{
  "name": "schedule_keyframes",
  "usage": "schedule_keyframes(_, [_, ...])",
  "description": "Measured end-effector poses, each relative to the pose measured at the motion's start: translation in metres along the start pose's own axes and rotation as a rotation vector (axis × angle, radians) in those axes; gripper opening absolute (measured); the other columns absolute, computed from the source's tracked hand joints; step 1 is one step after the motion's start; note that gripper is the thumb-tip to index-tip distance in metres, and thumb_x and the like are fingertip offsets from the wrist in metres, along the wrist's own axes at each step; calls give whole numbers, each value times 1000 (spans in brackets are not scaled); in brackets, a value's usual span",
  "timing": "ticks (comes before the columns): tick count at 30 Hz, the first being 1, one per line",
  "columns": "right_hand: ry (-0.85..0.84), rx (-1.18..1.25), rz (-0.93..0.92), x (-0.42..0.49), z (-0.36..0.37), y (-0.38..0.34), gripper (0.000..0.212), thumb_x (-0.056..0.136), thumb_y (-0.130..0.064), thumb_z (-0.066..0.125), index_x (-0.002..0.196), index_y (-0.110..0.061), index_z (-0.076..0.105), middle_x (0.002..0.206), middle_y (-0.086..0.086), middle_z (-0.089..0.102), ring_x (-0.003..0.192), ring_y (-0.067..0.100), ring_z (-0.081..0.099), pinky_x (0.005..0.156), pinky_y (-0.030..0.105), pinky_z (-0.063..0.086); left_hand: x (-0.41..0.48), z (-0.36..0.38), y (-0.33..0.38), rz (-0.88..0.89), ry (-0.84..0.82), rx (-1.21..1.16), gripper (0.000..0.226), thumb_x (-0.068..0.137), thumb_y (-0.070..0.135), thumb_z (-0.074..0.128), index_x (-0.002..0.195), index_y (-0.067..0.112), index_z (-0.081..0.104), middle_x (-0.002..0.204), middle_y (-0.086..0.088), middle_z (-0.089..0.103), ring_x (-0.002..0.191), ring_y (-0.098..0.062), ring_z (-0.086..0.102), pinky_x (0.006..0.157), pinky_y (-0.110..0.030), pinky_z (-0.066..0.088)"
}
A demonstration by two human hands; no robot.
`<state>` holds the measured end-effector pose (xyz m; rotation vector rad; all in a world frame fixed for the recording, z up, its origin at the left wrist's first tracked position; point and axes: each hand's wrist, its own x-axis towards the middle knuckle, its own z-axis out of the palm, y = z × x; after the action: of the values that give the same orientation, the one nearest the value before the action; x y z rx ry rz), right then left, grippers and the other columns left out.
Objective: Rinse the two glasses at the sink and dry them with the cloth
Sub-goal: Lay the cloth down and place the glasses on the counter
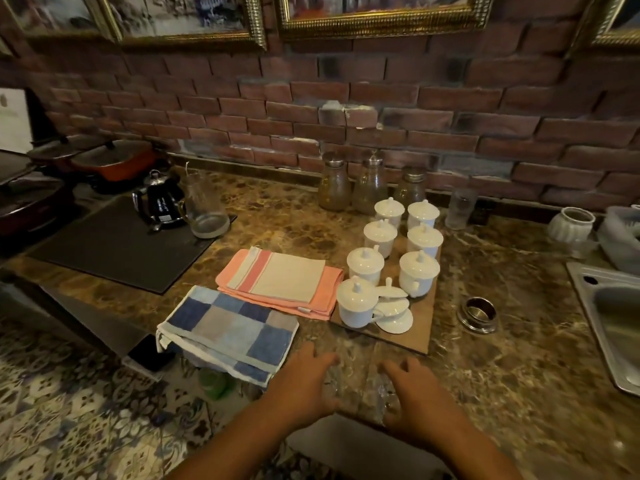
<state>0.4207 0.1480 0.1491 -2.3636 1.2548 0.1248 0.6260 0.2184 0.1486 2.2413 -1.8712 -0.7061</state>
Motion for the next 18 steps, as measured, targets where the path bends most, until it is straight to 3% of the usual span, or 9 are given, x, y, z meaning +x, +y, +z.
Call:
schedule_keyframes(6, [50, 5, 93, 14, -2, -7, 68, 80, -45, 67, 140, -37, 37, 126, -3, 40, 115, 16, 45, 80, 19, 36, 32, -20, -13, 129, -9, 65, 61, 86, 44, 68, 140, 33, 43, 139, -3, 41, 128, -25, 46, 96, -30, 44])
schedule_keyframes(11, [119, -6, 210, 20, 2, -23, 65, 83, -41, 67, 140, -40, 36, 124, -7, 42, 109, 10, 44, 73, 16, 31, 59, -28, -31, 181, -49, 43, 68, 85, 49, 71, 144, 37, 39, 149, -1, 37, 133, -23, 46, 102, -33, 46])
schedule_keyframes(18, [169, 18, 335, 25, 19, -42, 69, 77, -47, 68, 138, -40, 36, 121, -4, 43, 101, 13, 45, 79, 22, 45, 84, -28, -56, 280, -113, 21, 68, 83, 50, 73, 142, 40, 40, 142, 1, 38, 130, -22, 43, 99, -35, 50])
